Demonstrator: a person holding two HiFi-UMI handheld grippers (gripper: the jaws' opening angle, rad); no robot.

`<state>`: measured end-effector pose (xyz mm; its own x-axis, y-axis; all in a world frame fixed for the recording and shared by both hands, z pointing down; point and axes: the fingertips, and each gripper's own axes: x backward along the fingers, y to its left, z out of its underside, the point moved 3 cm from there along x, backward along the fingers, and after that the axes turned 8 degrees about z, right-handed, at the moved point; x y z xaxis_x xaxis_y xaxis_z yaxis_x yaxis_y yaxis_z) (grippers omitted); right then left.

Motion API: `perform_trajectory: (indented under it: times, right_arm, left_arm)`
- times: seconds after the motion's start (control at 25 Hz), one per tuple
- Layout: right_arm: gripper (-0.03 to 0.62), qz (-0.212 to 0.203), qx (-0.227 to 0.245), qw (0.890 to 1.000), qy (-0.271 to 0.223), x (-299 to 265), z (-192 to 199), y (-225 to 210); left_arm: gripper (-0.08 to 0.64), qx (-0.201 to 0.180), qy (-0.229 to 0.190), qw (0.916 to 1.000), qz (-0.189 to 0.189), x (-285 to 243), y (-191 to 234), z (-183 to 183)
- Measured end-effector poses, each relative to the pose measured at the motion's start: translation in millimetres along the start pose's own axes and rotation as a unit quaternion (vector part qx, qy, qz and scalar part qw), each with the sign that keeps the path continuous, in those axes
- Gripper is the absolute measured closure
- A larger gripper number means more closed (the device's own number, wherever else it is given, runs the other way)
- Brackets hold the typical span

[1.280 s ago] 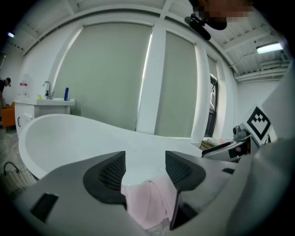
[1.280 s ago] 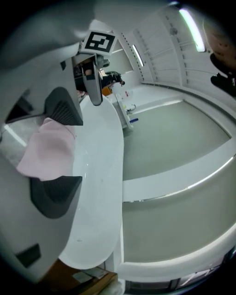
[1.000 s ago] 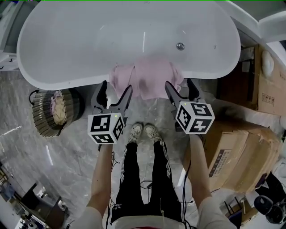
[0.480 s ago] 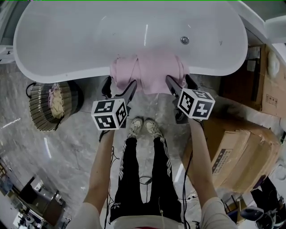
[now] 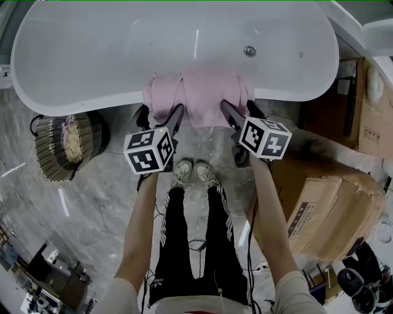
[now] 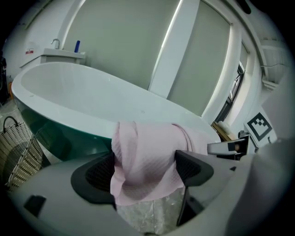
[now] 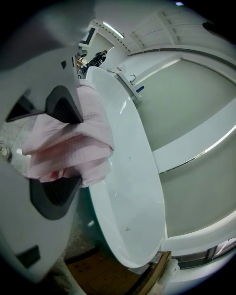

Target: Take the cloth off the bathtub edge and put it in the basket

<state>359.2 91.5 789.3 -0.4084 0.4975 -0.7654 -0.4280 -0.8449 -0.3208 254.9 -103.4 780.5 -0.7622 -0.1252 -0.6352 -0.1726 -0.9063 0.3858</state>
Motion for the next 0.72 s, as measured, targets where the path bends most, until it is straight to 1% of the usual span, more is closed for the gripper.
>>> perform_trajectory:
  times: [0.12,0.16,0.24,0.28,0.32,0.36,0.4,0.44,0.48,0.52,0.6,0.64,0.72]
  right_arm:
    - [0.234,-0.018,-0.014,1.000,0.014,-1.1,-0.1,-0.4]
    - [0.254,-0.027,-0.020,0.999,0.014,-0.9,0.2,1.2]
    - [0.336,-0.043,-0.022,0.999,0.010,0.7,1.5,8.1]
    - [0.372,-0.045,-0.017,0.999,0.006,1.5,2.0,11.6]
    - [0.395,-0.044,-0.010,0.999,0.003,2.2,2.4,14.2]
    - [0.405,-0.042,-0.004,0.999,0.001,2.7,2.5,15.5]
    - [0.410,-0.040,0.001,0.999,0.000,3.0,2.5,16.0]
    - [0.413,-0.038,0.006,0.999,0.000,3.3,2.2,16.2]
    - [0.420,-0.034,0.014,0.999,-0.001,4.0,2.1,16.3]
    - [0.431,-0.029,0.025,0.999,-0.002,4.9,2.4,16.9]
    - [0.453,-0.017,0.046,0.999,-0.004,7.0,3.8,18.1]
    - [0.462,-0.012,0.053,0.999,-0.005,7.9,4.4,18.1]
    - [0.479,-0.007,0.058,0.998,-0.008,9.8,4.9,17.1]
  left_arm:
    - [0.160,0.003,-0.005,1.0000,0.004,-0.8,0.0,0.2]
    - [0.160,0.006,-0.006,0.9999,0.008,-1.0,0.0,0.6]
    - [0.161,0.011,-0.006,0.9997,0.021,-0.4,0.6,1.7]
    - [0.173,0.008,-0.005,0.9995,0.030,0.4,0.0,2.1]
    - [0.196,-0.001,-0.004,0.9991,0.043,1.2,-2.6,1.9]
    - [0.302,-0.016,-0.003,0.9983,0.056,1.8,-7.3,1.2]
    - [0.393,-0.035,-0.001,0.9975,0.062,1.8,-12.6,0.0]
    - [0.428,-0.050,0.002,0.9969,0.060,1.2,-16.9,-0.9]
    - [0.448,-0.057,0.003,0.9969,0.054,0.4,-19.6,-1.3]
    - [0.453,-0.054,0.002,0.9974,0.049,0.2,-20.8,-0.9]
    - [0.466,-0.034,-0.003,0.9984,0.044,1.3,-21.1,0.7]
    - [0.474,-0.031,-0.004,0.9986,0.042,1.8,-21.6,1.3]
    - [0.482,-0.042,-0.002,0.9985,0.035,2.6,-23.9,0.9]
